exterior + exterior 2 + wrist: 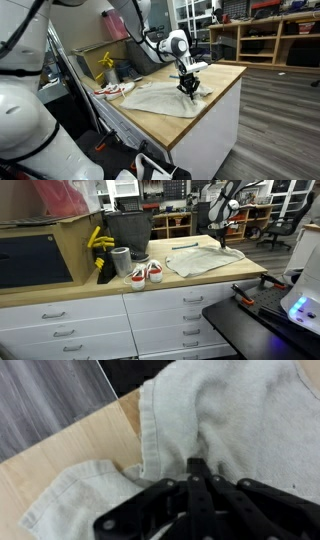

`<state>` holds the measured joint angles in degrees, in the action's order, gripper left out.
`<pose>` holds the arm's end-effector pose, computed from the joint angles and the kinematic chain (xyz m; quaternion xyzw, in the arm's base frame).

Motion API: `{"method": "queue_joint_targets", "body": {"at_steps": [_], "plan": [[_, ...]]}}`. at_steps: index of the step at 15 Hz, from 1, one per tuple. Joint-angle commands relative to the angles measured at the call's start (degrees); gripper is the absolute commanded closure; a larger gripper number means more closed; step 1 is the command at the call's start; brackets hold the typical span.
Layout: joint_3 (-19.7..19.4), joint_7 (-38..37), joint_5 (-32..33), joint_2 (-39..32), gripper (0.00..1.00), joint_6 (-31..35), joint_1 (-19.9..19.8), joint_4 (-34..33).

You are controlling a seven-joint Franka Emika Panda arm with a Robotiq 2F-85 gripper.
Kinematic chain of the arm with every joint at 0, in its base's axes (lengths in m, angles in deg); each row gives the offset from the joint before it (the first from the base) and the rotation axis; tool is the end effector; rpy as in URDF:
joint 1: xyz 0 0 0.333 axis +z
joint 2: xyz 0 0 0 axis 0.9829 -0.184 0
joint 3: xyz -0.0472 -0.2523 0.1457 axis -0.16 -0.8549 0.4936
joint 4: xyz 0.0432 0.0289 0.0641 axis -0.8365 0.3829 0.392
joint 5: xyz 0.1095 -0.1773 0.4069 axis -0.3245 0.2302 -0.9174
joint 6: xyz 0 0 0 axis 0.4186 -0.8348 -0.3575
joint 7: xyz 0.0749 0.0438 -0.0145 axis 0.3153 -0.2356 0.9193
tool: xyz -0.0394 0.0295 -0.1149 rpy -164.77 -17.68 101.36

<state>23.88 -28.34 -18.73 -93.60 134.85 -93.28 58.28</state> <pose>0.5960 -0.1894 0.0790 0.9194 0.3689 -0.1266 0.0506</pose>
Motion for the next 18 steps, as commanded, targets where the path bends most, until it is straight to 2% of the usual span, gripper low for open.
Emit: {"method": "queue_joint_targets", "body": {"at_steps": [1, 3, 8, 13, 15, 18], "plan": [[-4.33, -5.80, 4.47, -0.14, 1.00, 5.44, 1.98, 1.46], [-6.67, -9.98, 7.64, -1.04, 1.00, 8.83, 2.54, 1.28], [-9.24, -17.48, 10.83, -1.88, 1.00, 12.38, 2.73, 1.68], [-6.46, -20.01, 7.25, 2.76, 1.00, 13.76, 1.16, 3.29], [-3.54, -18.07, 2.99, 4.33, 1.00, 10.96, 0.05, 3.61], [-2.04, -17.54, 0.85, 4.41, 1.00, 6.21, 0.69, 3.33]]}}
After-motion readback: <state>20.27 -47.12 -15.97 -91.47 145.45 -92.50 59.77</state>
